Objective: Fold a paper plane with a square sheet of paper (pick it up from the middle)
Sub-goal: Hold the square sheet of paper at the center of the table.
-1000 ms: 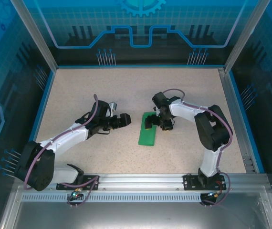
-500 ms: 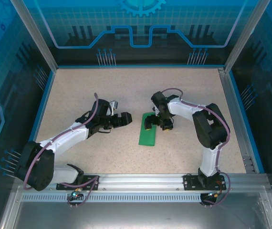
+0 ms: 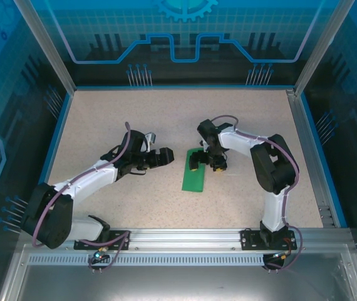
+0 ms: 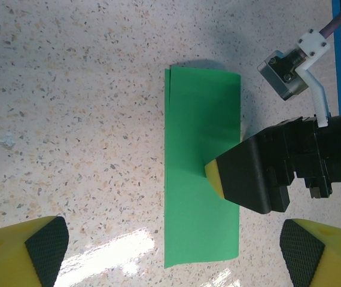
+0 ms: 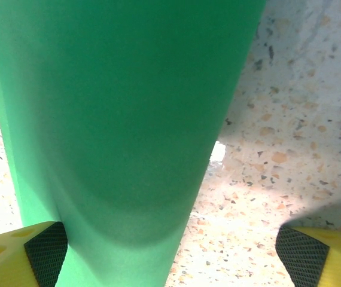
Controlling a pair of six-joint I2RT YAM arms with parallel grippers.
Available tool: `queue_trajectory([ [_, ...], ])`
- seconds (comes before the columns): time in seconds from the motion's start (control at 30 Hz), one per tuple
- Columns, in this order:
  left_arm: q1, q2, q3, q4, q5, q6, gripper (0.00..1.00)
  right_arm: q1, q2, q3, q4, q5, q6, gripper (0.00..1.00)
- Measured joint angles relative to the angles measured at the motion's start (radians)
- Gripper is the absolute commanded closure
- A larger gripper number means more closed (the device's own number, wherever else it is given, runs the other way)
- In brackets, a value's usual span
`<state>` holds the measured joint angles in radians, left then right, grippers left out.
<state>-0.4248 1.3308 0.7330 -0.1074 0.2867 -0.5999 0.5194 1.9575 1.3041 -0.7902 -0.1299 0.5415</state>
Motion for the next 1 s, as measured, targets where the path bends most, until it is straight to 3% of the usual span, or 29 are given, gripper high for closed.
queue_trajectory([
  [0.3,-0.008,0.016,0.018,0.000,0.004,0.000,0.09,0.008,0.015,0.017,-0.019,0.019,0.001,0.03],
  [0.53,-0.020,0.058,0.041,-0.003,0.011,-0.003,0.21,0.012,0.029,0.033,-0.037,0.029,0.001,0.02],
  [0.83,-0.024,0.087,0.046,-0.002,0.014,-0.030,0.28,0.013,0.033,0.038,-0.040,0.029,0.005,0.01],
  [1.0,-0.024,0.089,0.046,-0.001,0.014,-0.029,0.38,0.013,0.039,0.039,-0.047,0.036,0.008,0.02],
])
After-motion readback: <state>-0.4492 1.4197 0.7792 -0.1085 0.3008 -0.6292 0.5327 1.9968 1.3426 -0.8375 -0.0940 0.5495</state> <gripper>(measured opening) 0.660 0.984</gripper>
